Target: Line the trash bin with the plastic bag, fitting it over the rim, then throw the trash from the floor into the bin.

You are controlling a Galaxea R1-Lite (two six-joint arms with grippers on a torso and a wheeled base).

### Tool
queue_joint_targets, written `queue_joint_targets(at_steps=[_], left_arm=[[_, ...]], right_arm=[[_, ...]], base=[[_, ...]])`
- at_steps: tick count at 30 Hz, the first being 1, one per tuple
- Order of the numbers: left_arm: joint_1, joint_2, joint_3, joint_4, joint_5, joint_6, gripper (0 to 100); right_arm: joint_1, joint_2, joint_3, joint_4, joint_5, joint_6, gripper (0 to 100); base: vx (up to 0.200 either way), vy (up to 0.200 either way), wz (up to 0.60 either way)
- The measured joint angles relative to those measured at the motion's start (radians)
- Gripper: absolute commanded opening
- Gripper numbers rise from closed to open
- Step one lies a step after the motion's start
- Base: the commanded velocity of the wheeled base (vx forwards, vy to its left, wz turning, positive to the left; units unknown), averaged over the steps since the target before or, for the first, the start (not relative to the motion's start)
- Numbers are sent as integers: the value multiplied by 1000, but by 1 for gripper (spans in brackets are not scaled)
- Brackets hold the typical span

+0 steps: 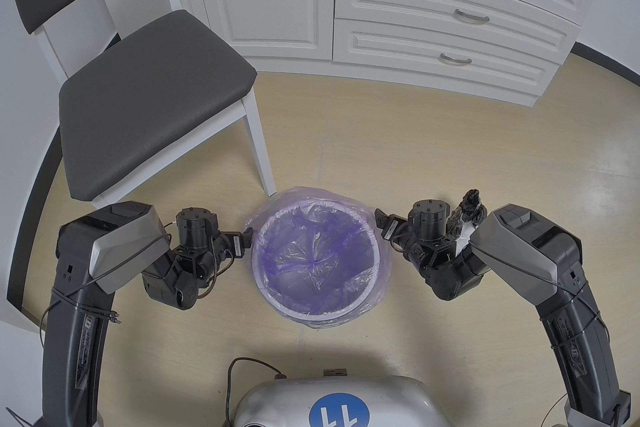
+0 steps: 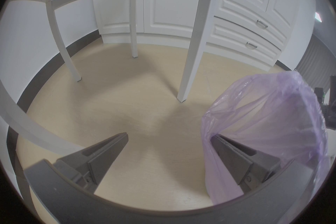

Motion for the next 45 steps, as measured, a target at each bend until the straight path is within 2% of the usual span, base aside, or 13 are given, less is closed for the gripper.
queue_joint_targets(at_steps=[8,19,22,29,34,39,42,45], left_arm=[[1,25,-5,113,15,19,100],[9,-27,35,101,5,22,100],[9,-76,76,88,-11,24,100],[9,-263,247,110,-124,71,100],[26,-401,389,180,-221,216,100],[46,-500,533,203,-377,368,100],[48,-540,599,206,-414,417,100],[35,-559,647,203,-421,426,100]], right_arm=[[-1,20,0,68,-14,-29,100],[-10,-19,30,70,-21,-40,100],[-17,-66,81,67,-19,-85,100],[-39,-223,311,72,1,-302,100],[-51,-330,457,72,33,-429,100],[-54,-384,529,69,50,-478,100],[-54,-396,546,69,54,-489,100],[-52,-400,552,68,54,-492,100]], base=[[0,0,0],[0,0,0],[0,0,0],[0,0,0],[0,0,0],[0,0,0],[0,0,0],[0,0,0]])
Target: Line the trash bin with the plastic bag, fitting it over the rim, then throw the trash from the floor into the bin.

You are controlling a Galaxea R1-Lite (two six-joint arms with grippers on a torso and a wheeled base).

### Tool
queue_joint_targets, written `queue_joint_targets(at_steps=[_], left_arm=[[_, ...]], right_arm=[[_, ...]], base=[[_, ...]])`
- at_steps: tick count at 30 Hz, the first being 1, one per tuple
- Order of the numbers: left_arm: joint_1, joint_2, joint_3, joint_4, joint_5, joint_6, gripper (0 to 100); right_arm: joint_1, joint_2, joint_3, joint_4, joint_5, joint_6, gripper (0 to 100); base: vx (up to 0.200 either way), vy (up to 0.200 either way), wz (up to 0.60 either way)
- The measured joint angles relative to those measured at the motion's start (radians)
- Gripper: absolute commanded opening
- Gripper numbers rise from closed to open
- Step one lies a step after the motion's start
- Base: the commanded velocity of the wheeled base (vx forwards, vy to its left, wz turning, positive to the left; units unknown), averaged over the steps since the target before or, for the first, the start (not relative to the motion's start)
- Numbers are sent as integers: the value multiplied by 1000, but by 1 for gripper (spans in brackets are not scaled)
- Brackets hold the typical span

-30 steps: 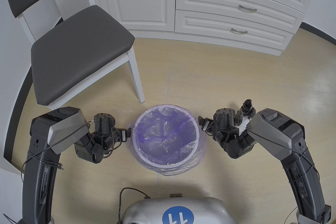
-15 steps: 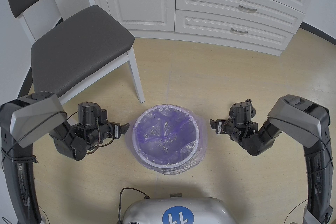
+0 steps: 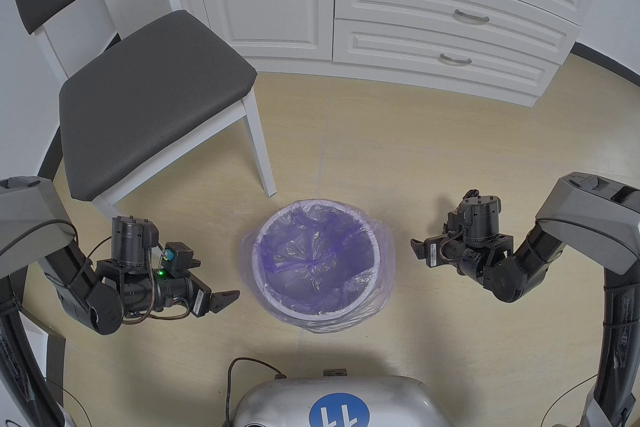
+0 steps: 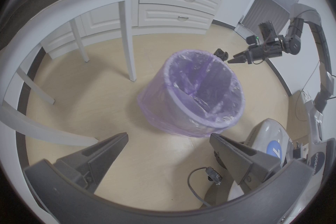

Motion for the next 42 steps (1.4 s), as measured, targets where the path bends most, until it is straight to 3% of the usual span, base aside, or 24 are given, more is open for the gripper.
queue_joint_targets(at_steps=[6,13,18,33,42], left_arm=[[-55,77,33,-158,31,-18,100],[-161,262,40,-489,242,-95,100],[-219,362,54,-557,303,-97,100],[-232,264,82,-587,301,-149,100],[-258,169,231,-527,182,-79,100]], right_arm=[[3,7,0,-1,0,-2,100],[4,17,-4,-2,0,-2,100],[2,22,-6,-2,1,-3,100],[0,22,-9,-29,1,0,100],[5,25,0,-32,1,-3,100]], base=[[0,0,0],[0,0,0],[0,0,0],[0,0,0],[0,0,0]])
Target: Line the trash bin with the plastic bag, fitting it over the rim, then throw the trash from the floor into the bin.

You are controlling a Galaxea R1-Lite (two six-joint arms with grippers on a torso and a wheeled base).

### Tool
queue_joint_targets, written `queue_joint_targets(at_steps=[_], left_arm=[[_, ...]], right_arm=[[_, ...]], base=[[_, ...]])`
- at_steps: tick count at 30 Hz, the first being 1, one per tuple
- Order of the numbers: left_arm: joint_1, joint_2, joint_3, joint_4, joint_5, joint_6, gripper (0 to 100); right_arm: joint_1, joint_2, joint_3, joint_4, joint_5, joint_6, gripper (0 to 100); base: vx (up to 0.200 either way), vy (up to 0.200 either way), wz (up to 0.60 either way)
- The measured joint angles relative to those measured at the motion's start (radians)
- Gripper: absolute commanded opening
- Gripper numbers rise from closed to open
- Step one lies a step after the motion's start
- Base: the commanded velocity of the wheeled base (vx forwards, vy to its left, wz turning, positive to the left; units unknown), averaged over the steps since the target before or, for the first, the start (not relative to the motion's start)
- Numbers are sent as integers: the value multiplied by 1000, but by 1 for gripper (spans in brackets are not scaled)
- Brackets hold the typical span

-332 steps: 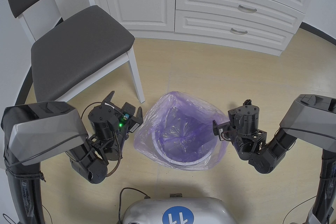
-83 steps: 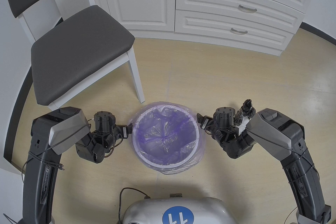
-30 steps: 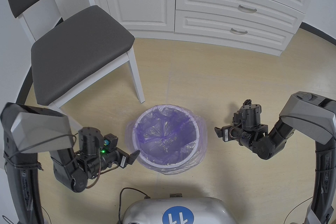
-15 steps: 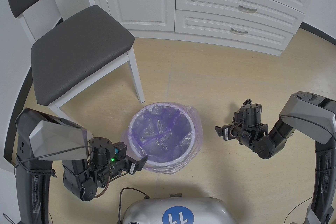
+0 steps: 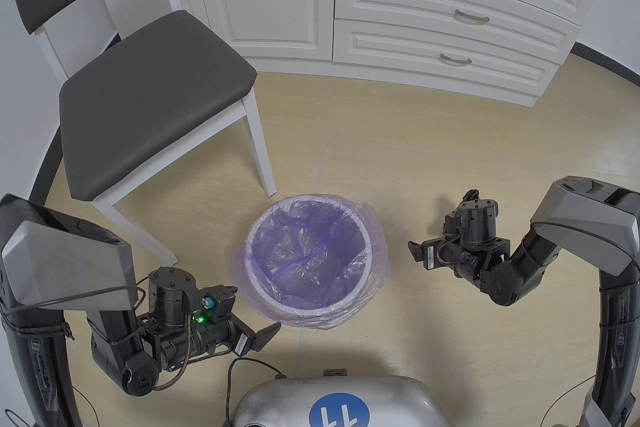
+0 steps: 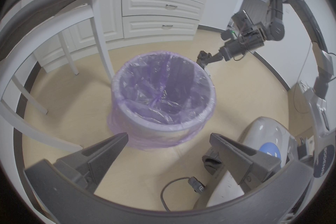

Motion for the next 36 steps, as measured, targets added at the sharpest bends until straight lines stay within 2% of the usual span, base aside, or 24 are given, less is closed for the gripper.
queue_joint_targets(at_steps=[8,19,27,36], left_arm=[[-45,69,21,-8,10,25,100],[-80,207,-81,-20,192,22,100],[-73,228,-155,-35,201,-98,100],[-58,228,-199,-31,206,-114,100]], right_arm=[[2,2,3,6,0,-2,100],[2,16,-3,8,0,-2,100],[0,28,-8,6,0,-2,100],[5,53,-15,-2,-1,-2,100]], base=[[0,0,0],[0,0,0],[0,0,0],[0,0,0]])
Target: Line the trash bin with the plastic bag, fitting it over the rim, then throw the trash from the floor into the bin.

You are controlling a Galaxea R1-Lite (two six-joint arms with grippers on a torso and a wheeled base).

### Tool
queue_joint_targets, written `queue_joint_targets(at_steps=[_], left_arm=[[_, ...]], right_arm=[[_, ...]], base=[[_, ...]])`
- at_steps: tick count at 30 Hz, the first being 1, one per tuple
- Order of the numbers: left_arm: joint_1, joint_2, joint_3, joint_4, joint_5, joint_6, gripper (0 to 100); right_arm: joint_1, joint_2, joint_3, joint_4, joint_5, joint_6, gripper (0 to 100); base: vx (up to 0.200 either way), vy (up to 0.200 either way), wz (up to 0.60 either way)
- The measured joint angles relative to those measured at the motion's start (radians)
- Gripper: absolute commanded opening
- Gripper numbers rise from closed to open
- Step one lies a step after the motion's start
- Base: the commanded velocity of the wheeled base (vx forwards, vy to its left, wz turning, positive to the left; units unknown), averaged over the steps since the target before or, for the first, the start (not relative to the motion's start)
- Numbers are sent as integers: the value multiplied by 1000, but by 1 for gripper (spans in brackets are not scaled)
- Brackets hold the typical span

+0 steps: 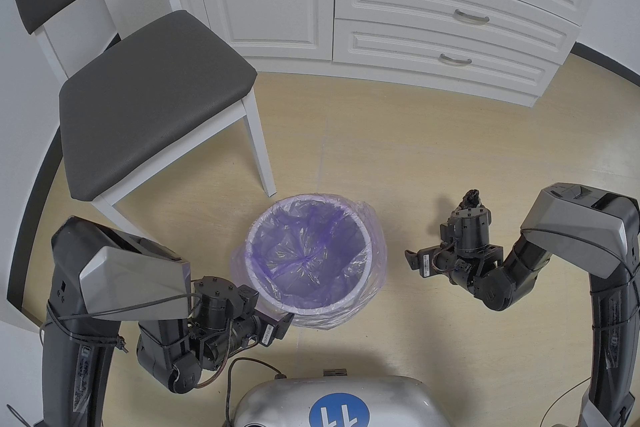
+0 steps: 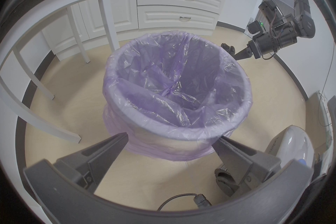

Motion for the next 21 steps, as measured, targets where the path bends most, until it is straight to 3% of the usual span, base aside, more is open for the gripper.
queue_joint_targets(at_steps=[14,21], left_arm=[[4,138,-79,-53,30,-7,100],[28,157,-119,-21,116,27,100]], right_arm=[[23,36,-10,-9,-3,6,100],[31,57,-15,-36,-4,7,100]], base=[[0,0,0],[0,0,0]])
